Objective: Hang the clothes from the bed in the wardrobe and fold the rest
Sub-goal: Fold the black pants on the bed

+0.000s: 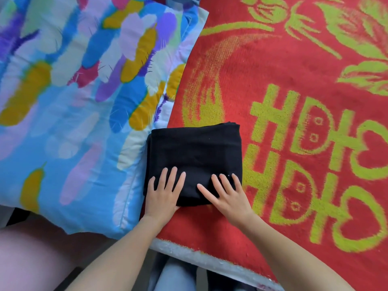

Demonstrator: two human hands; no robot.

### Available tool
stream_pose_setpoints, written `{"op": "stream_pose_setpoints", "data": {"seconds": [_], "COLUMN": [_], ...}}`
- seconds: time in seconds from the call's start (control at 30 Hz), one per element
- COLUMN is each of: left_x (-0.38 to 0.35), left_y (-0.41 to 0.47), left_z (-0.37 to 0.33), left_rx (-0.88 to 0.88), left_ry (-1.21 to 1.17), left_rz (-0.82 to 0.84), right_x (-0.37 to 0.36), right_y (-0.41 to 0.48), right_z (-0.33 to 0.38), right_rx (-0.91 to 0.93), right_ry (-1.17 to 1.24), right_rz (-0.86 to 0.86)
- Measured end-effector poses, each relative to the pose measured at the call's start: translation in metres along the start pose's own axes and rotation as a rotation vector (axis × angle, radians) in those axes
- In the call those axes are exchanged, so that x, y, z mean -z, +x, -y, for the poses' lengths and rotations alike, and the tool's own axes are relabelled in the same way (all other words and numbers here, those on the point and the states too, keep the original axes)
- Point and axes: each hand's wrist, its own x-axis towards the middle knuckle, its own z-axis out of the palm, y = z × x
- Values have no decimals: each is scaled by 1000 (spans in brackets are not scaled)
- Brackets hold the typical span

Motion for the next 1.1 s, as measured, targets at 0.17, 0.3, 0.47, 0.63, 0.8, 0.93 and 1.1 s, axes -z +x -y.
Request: {"op": "stream_pose_setpoints", "data": {"seconds": [0.17, 0.3, 0.47, 0.63, 0.8, 0.93, 1.1], "left_x": [-2, 22, 86, 139, 168, 188, 199], "left_y": [4, 4, -18, -74, -175, -255, -371], "left_z": [7, 9, 8, -7, -56, -92, -129], "left_rx": [-93, -80, -45, 159, 377, 574, 856], "left_ry": [118, 6, -32, -87, -50, -30, -12], "left_rz": [-161, -248, -236, -221, -291, -346, -362], "right_x": [14, 42, 105, 180, 230, 261, 300], "right_y": [14, 21, 14, 4, -44, -82, -127], "right_z": [-2, -9, -16, -12, 13, 52, 130], "right_rx": [17, 5, 56, 164, 463, 626, 864], "right_ry": [61, 134, 127, 91, -79, -73, -65], "right_rz": [-112, -98, -17, 71, -141, -228, -276]}}
